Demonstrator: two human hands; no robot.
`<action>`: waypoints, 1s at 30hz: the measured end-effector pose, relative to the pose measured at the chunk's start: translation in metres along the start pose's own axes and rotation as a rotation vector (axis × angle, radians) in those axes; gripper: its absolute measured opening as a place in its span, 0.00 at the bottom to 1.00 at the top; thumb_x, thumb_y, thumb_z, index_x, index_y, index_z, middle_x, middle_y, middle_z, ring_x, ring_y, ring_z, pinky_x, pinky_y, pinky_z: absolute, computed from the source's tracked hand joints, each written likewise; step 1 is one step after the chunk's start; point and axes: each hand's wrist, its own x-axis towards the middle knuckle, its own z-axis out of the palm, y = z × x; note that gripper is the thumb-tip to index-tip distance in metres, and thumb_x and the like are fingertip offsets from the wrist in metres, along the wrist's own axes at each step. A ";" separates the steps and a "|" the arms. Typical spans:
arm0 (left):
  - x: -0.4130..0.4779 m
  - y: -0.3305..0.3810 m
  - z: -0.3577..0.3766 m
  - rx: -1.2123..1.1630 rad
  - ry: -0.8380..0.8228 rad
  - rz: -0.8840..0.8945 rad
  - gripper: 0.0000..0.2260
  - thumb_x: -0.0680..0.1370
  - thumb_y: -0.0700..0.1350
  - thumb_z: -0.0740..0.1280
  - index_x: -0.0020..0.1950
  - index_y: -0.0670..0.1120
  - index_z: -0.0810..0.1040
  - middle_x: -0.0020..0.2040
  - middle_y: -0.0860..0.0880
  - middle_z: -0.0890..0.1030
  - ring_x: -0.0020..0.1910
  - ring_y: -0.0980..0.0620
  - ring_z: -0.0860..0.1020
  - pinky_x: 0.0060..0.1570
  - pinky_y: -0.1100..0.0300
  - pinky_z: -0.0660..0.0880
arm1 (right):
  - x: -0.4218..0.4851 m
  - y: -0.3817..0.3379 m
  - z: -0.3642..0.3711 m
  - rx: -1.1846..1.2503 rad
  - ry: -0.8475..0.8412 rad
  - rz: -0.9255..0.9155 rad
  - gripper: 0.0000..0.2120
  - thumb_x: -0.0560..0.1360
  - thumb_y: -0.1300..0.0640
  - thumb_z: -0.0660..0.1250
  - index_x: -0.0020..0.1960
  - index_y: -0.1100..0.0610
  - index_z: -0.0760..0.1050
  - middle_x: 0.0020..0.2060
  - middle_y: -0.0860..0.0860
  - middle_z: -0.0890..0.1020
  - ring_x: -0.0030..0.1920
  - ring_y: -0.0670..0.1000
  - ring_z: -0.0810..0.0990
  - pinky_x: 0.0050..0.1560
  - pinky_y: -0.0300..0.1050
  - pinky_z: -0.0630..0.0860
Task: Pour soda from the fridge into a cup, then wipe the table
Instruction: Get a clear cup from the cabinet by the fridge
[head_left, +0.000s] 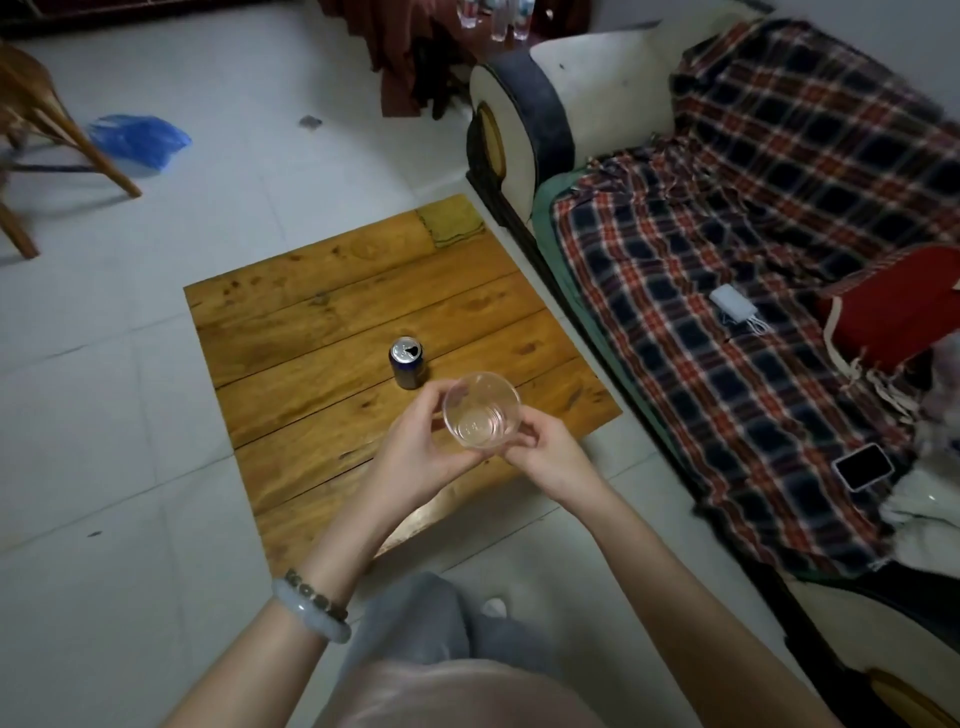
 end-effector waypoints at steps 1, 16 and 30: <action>0.007 0.001 0.003 -0.001 0.013 -0.016 0.28 0.64 0.49 0.78 0.60 0.53 0.71 0.55 0.65 0.74 0.56 0.71 0.72 0.53 0.73 0.70 | 0.008 -0.001 -0.006 -0.001 -0.016 -0.003 0.16 0.72 0.72 0.64 0.58 0.61 0.76 0.45 0.49 0.81 0.41 0.34 0.79 0.41 0.26 0.72; 0.147 -0.013 0.024 -0.093 0.137 -0.119 0.28 0.63 0.47 0.80 0.55 0.62 0.69 0.55 0.62 0.76 0.54 0.68 0.74 0.51 0.74 0.70 | 0.148 -0.030 -0.076 -0.100 -0.138 -0.034 0.13 0.72 0.72 0.64 0.56 0.64 0.75 0.45 0.53 0.81 0.44 0.44 0.78 0.48 0.34 0.74; 0.189 -0.061 0.042 -0.103 0.362 -0.334 0.29 0.64 0.48 0.79 0.62 0.53 0.71 0.58 0.64 0.75 0.57 0.66 0.74 0.56 0.66 0.73 | 0.257 -0.009 -0.079 -0.343 -0.435 -0.115 0.05 0.71 0.71 0.67 0.47 0.68 0.76 0.38 0.56 0.80 0.36 0.38 0.74 0.42 0.35 0.71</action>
